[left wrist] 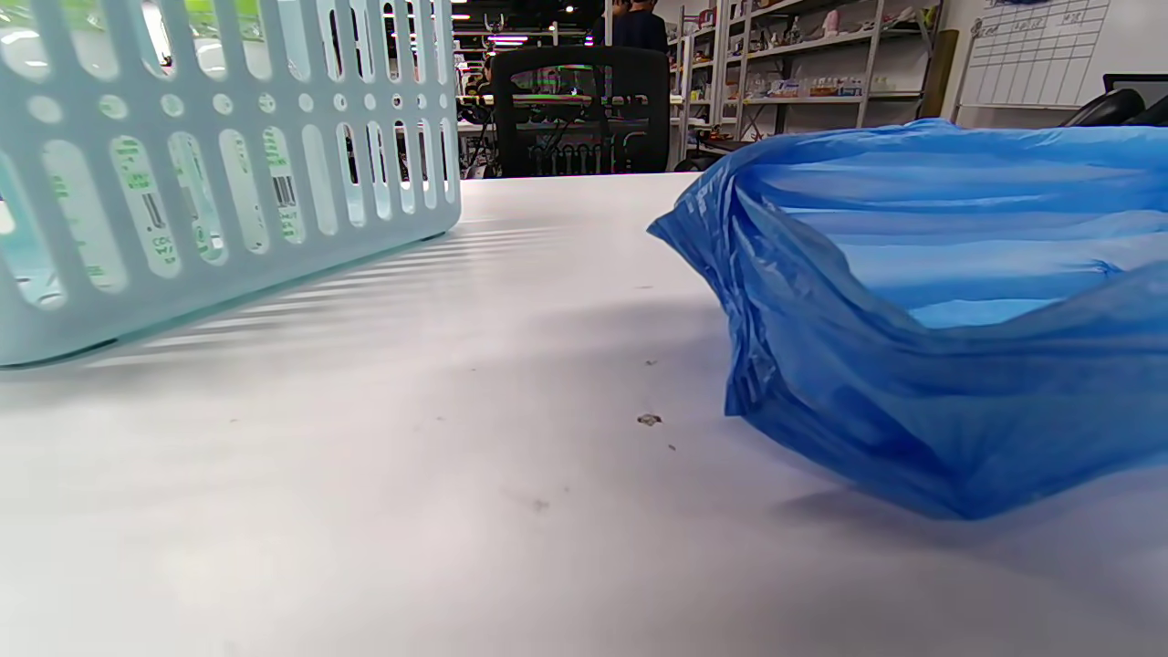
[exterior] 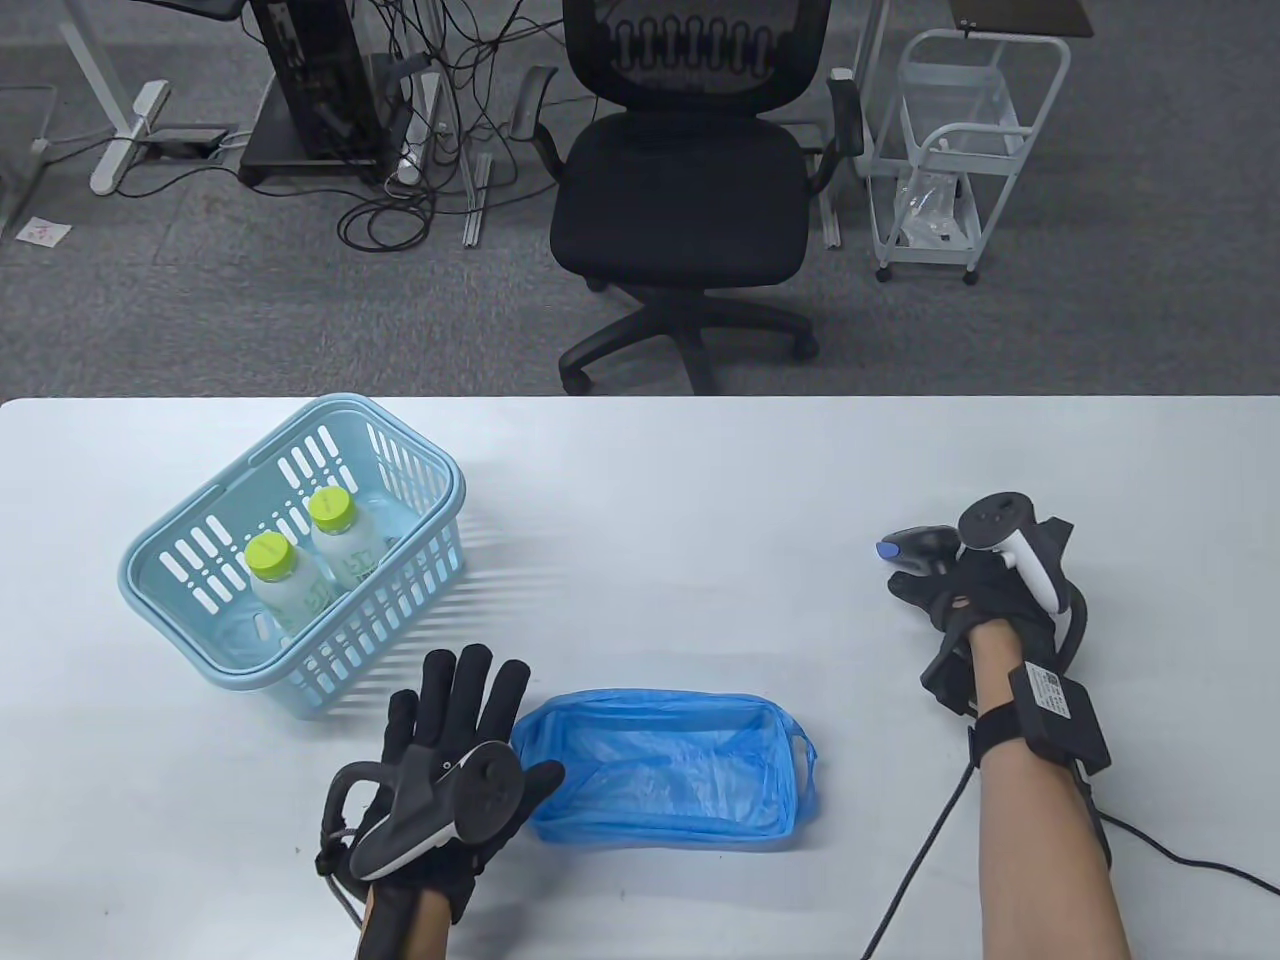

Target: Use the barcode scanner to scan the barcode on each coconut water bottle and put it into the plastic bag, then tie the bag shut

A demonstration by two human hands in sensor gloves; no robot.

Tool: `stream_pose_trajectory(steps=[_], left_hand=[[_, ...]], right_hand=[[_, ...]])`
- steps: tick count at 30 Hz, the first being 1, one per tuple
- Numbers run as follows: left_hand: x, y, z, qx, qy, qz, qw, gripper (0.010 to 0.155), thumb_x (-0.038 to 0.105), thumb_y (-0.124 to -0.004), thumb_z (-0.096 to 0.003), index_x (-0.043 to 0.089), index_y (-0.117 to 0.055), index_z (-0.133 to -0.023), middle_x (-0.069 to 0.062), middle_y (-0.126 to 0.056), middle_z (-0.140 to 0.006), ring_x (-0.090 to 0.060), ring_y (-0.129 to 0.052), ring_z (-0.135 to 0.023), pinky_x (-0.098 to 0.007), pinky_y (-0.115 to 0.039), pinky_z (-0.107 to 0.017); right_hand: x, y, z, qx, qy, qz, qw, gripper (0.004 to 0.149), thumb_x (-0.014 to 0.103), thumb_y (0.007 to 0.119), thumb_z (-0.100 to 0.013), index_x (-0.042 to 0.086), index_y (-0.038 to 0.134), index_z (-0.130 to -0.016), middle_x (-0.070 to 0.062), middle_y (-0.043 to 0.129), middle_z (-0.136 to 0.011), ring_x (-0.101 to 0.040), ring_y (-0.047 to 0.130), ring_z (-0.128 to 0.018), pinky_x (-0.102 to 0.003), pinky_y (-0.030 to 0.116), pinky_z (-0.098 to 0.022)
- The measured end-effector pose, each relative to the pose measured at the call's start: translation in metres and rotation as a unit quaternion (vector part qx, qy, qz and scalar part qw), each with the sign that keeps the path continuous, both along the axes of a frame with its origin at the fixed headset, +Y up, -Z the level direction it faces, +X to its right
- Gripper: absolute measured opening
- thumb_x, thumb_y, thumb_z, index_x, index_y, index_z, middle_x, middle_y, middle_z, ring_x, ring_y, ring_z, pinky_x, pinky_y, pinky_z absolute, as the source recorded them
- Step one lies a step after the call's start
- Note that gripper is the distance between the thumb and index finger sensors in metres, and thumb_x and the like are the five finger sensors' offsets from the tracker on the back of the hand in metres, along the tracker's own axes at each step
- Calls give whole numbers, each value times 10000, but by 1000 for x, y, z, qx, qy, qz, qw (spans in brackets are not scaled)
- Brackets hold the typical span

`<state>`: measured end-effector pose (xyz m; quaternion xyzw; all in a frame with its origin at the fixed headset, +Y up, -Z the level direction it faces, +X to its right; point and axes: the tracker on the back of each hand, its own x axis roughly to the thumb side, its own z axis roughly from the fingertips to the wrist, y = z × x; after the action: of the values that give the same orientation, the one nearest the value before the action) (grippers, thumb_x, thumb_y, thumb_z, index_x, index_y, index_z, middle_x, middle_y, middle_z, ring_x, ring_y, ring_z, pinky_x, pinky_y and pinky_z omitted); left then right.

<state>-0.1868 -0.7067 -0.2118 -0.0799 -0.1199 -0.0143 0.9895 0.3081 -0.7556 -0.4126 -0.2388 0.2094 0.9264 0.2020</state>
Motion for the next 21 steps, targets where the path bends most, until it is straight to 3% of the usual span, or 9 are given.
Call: stream_pose_trajectory(steps=[3, 6, 13, 21], left_hand=[[2, -1, 0, 1, -3, -3, 1000, 929, 760, -500, -622, 275, -26, -1258, -117, 71, -1305, -441, 34, -1168, -687, -172, -802], [3, -2, -1, -4, -3, -7, 1000, 927, 755, -504, -624, 275, -23, -1257, -114, 73, -1304, -441, 35, -1166, -686, -170, -800], [3, -5, -2, -10, 1, -15, 1000, 926, 755, -506, -624, 276, -32, -1259, -110, 71, -1304, -443, 36, -1165, -685, -164, -798], [5, -8, -6, -17, -6, -16, 1000, 924, 750, -512, -626, 277, -34, -1259, -108, 72, -1304, -443, 39, -1164, -685, -156, -797]], right_hand=[[-1, -3, 2, 31, -21, 14, 999, 704, 483, 814, -536, 84, 571, -1062, -259, 364, -1177, -552, 386, -1057, -713, 403, -747], [-2, -2, 6, 62, -16, -5, 998, 588, 434, 837, -544, 104, 678, -1004, -261, 439, -1159, -552, 468, -1038, -709, 467, -726], [-15, 27, 29, 132, 24, -14, 991, 533, 394, 868, -536, 130, 716, -973, -266, 655, -1090, -552, 697, -980, -710, 601, -688], [-43, 76, 72, 213, 71, -39, 974, 540, 390, 878, -533, 188, 671, -990, -115, 859, -952, -388, 927, -882, -647, 707, -677]])
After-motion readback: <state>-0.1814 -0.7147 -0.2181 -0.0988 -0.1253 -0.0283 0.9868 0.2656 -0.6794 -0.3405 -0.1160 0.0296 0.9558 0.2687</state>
